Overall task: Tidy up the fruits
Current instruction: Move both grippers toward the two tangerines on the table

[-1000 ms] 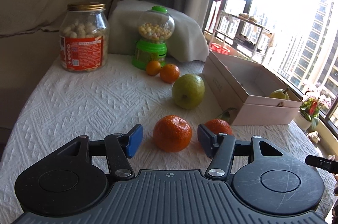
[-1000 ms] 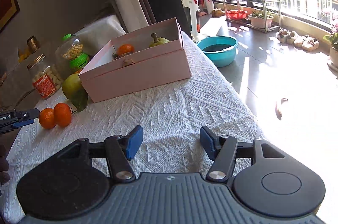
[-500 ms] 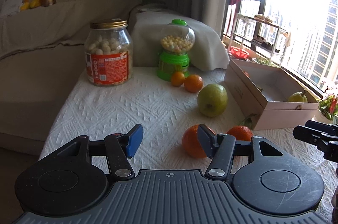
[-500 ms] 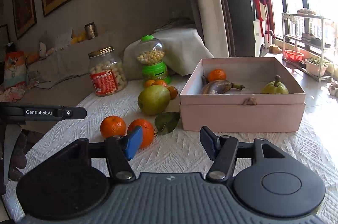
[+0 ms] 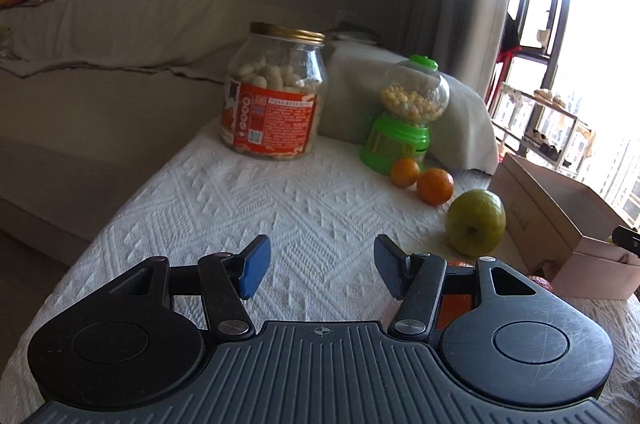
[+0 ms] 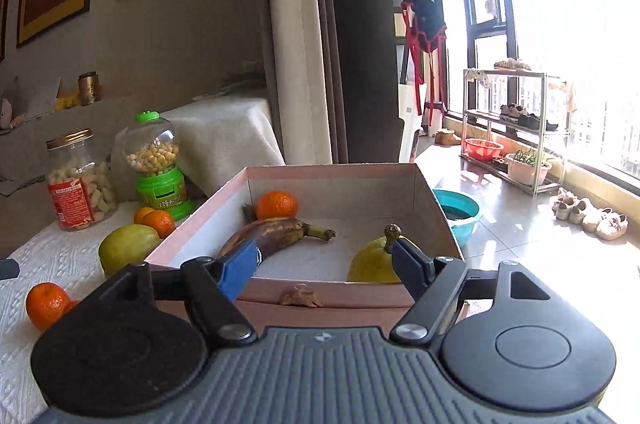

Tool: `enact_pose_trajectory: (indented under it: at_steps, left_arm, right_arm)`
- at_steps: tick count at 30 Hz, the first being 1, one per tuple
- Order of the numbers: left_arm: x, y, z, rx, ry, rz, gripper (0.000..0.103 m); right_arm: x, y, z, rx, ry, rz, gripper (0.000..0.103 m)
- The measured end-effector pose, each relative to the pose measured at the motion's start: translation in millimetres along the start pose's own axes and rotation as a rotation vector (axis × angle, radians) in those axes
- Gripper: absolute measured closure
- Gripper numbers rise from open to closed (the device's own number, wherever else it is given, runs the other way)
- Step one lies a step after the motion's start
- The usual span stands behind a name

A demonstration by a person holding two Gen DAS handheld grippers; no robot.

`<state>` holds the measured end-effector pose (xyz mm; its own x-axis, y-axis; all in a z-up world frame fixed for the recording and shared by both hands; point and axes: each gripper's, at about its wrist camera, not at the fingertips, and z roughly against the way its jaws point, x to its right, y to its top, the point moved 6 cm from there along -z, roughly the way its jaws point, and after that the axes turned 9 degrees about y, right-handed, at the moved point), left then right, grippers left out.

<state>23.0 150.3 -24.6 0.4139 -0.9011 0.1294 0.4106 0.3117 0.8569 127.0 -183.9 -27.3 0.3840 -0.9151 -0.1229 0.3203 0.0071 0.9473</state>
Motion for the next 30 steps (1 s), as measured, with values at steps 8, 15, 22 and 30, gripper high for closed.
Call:
enact_pose_trajectory:
  at_steps: [8, 15, 22, 30]
  left_arm:
    - [0.9, -5.4, -10.6, -0.048, 0.012, -0.008, 0.041]
    - [4.3, -4.1, -8.1, -0.030, 0.023, -0.024, 0.041]
    - [5.0, -4.9, -1.3, -0.013, 0.090, -0.068, 0.041]
    - [10.6, -14.2, 0.1, -0.064, 0.119, -0.130, 0.042]
  right_arm:
    - [-2.2, 0.4, -6.5, 0.008, 0.030, 0.016, 0.017]
    - [-3.8, 1.3, -6.1, 0.006, 0.017, 0.023, 0.017]
    - [-19.8, -10.1, 58.3, -0.037, -0.064, -0.097, 0.017]
    - [-66.7, -21.5, 146.7, -0.065, -0.015, 0.057, 0.017]
